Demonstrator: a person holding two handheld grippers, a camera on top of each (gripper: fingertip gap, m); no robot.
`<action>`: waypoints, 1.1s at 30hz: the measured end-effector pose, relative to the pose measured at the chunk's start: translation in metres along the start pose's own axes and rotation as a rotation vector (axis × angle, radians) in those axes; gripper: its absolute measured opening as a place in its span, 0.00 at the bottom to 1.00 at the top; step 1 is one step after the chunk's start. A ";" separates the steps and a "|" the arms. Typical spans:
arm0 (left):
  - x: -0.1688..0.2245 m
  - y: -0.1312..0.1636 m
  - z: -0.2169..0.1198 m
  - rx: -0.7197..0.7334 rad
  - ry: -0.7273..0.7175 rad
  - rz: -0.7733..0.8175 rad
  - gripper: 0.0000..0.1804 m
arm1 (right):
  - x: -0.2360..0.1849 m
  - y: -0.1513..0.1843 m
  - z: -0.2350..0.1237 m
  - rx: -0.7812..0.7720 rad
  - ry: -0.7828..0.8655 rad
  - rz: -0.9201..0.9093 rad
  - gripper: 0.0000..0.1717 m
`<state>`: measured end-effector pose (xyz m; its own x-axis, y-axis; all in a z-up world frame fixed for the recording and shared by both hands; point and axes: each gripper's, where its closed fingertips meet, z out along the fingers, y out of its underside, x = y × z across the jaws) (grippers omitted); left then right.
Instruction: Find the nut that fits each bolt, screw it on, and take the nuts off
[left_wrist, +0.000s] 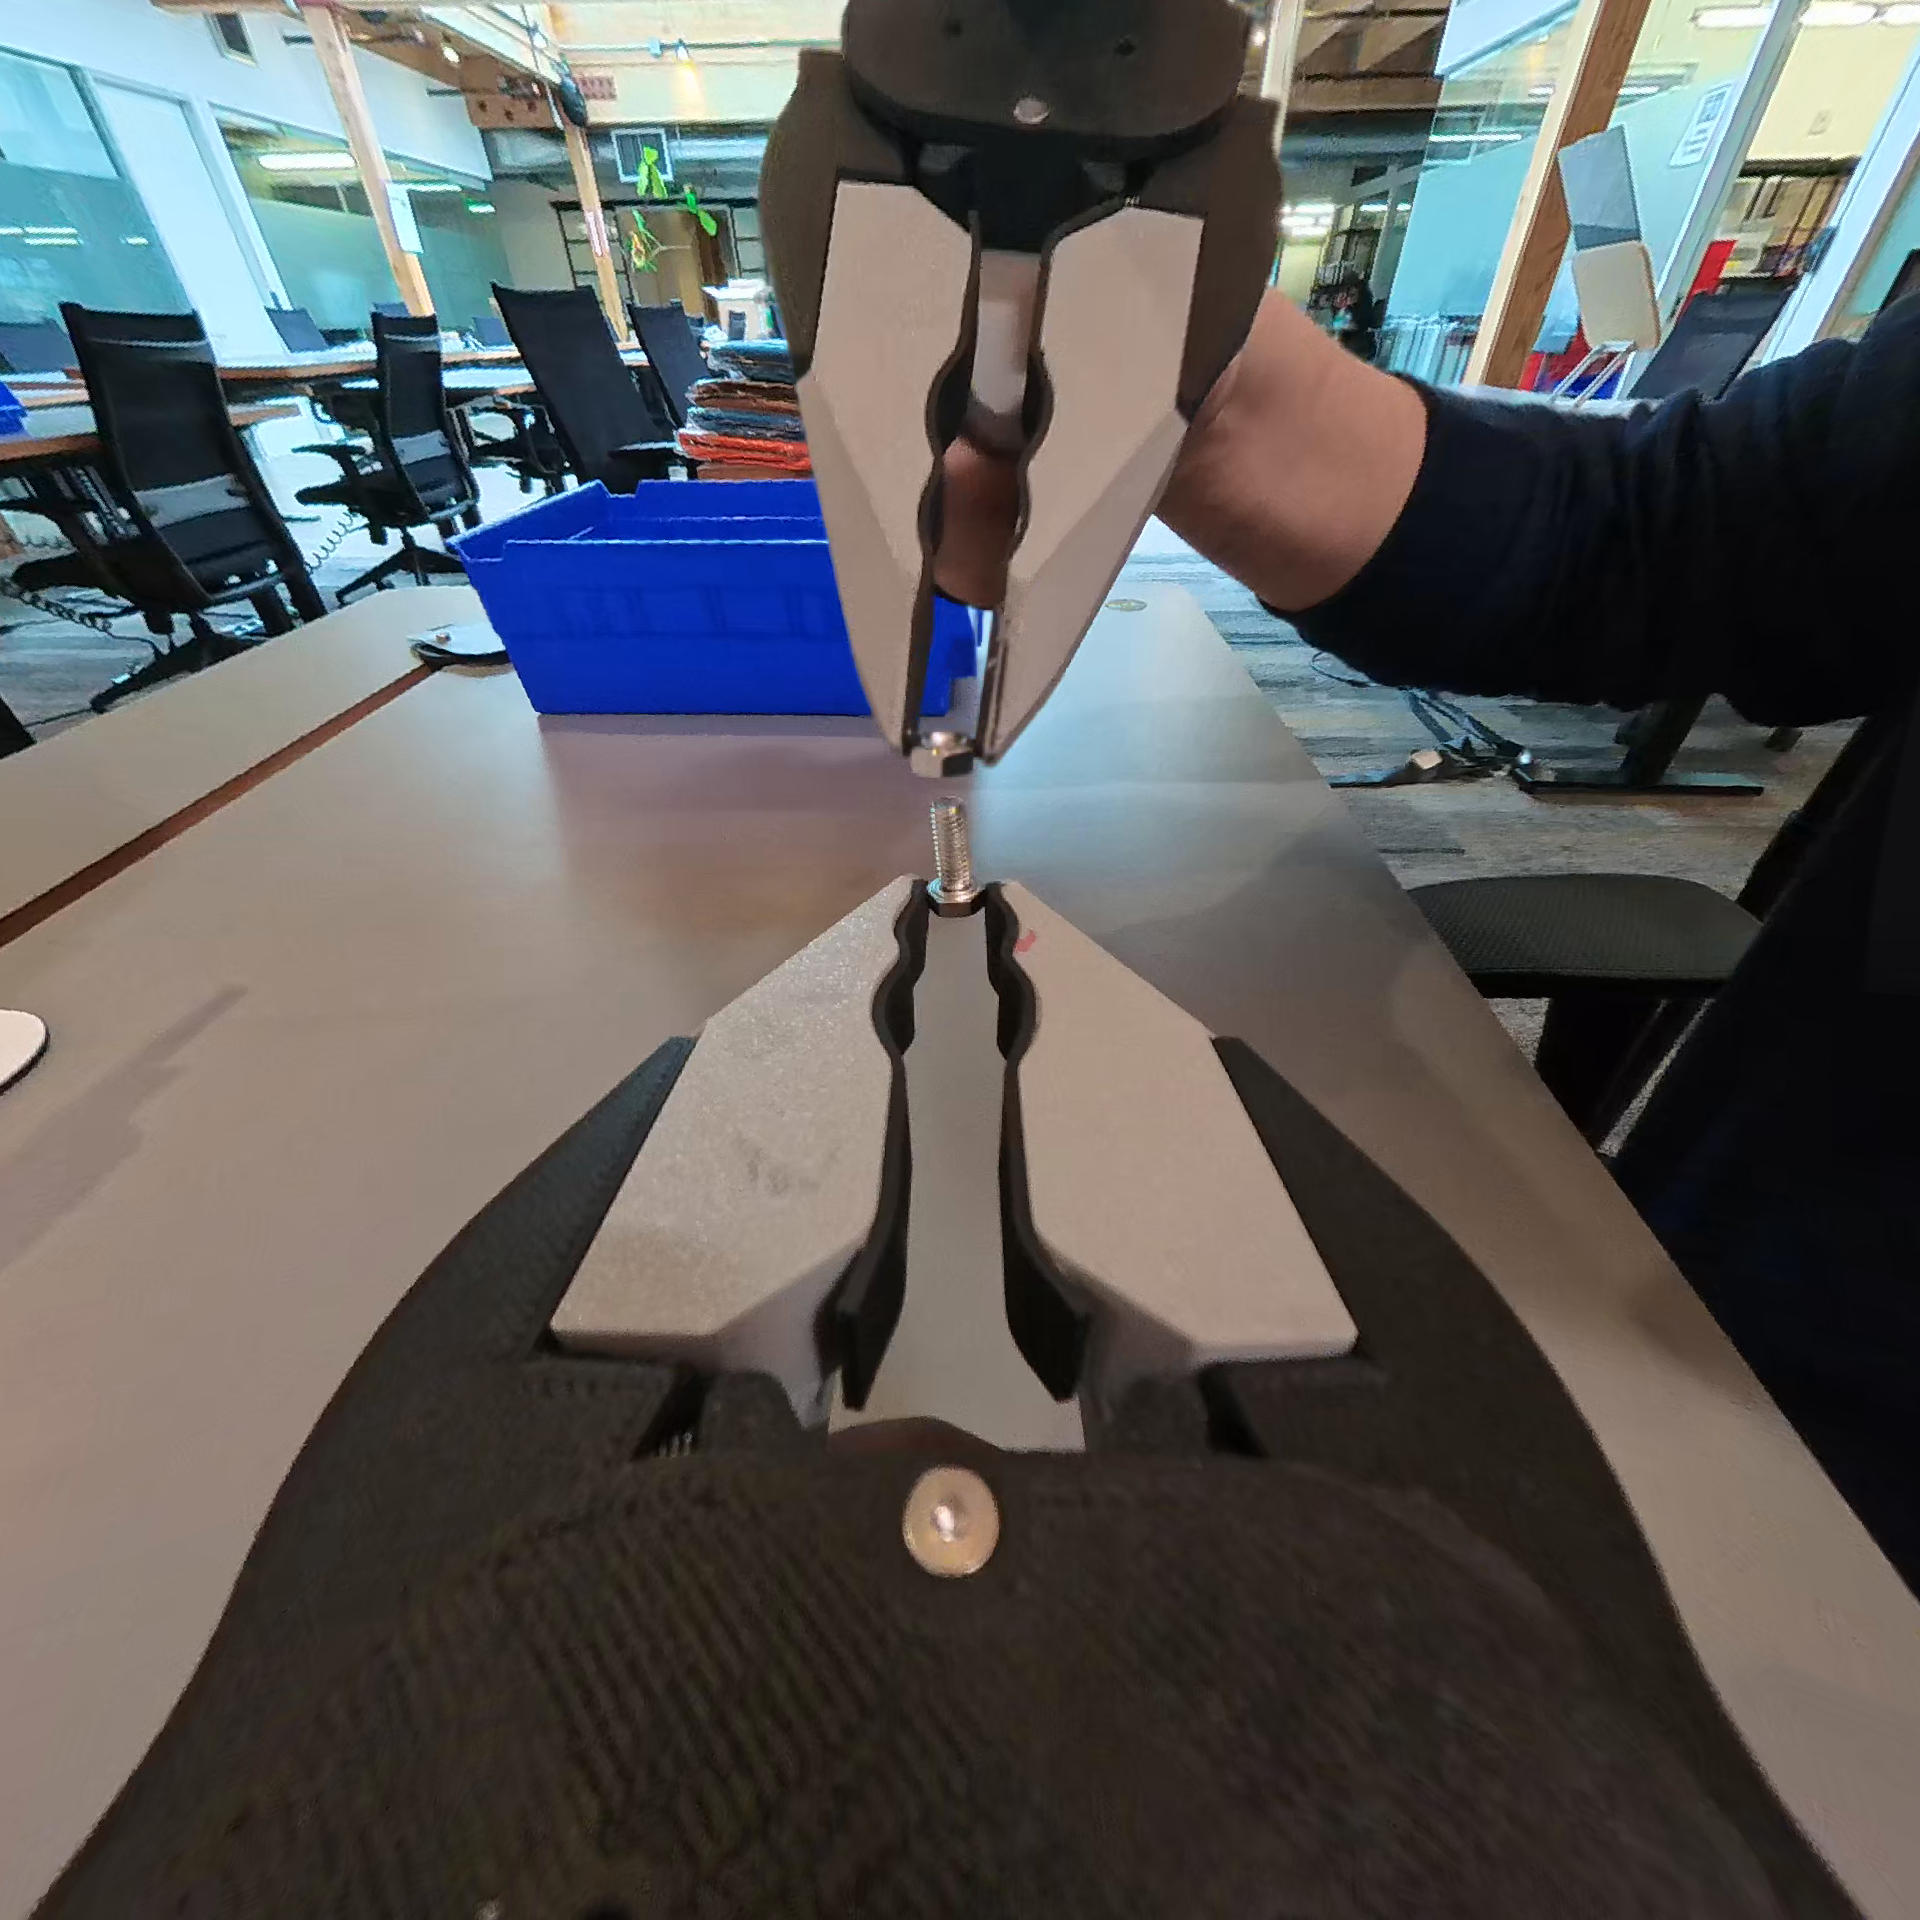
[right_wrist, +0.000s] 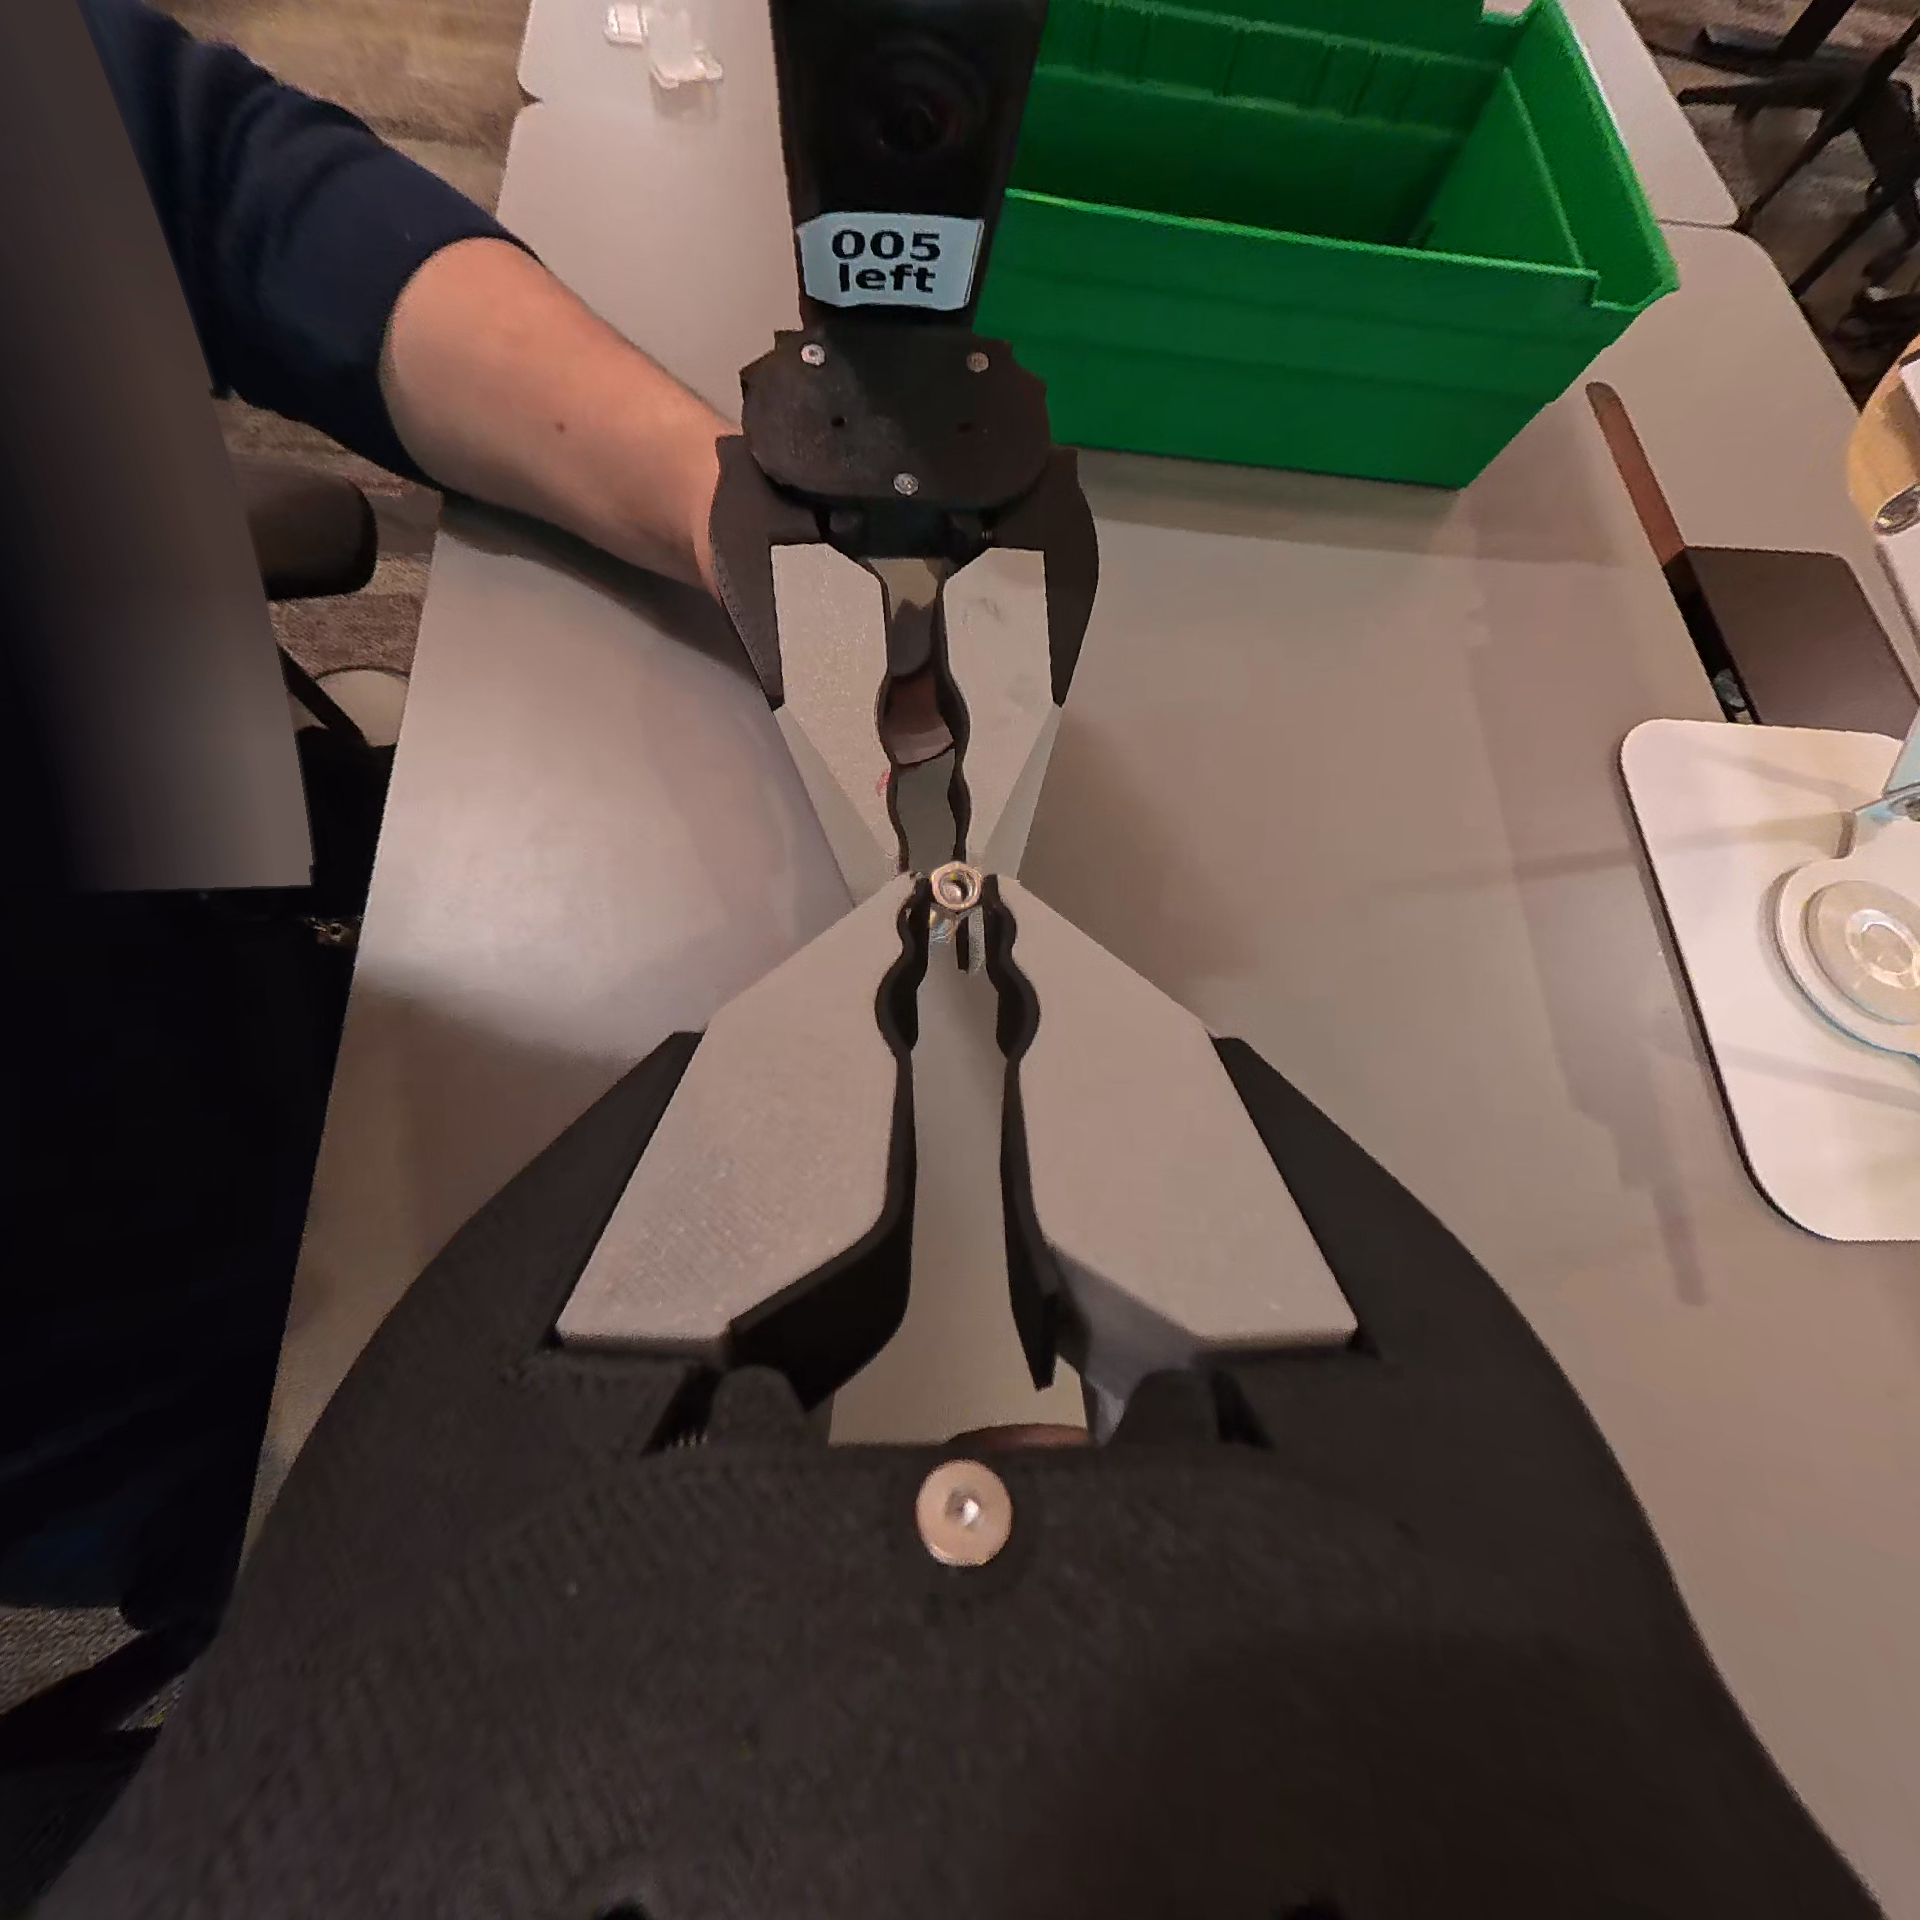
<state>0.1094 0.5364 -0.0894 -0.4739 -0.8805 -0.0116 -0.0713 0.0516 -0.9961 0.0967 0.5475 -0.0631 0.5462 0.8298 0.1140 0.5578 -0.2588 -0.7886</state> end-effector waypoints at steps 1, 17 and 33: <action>0.001 0.000 0.000 0.001 0.001 0.003 0.05 | -0.001 0.001 0.001 -0.003 -0.004 0.001 0.04; 0.002 0.005 0.003 -0.041 -0.013 0.031 0.05 | -0.004 0.009 0.006 -0.028 -0.020 0.003 0.04; 0.003 0.007 0.004 -0.078 -0.018 0.034 0.05 | -0.005 0.012 0.007 -0.040 -0.044 0.018 0.04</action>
<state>0.1111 0.5321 -0.0972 -0.4616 -0.8858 -0.0477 -0.1243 0.1178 -0.9852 0.0961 0.5434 -0.0772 0.5288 0.8456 0.0724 0.5728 -0.2927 -0.7656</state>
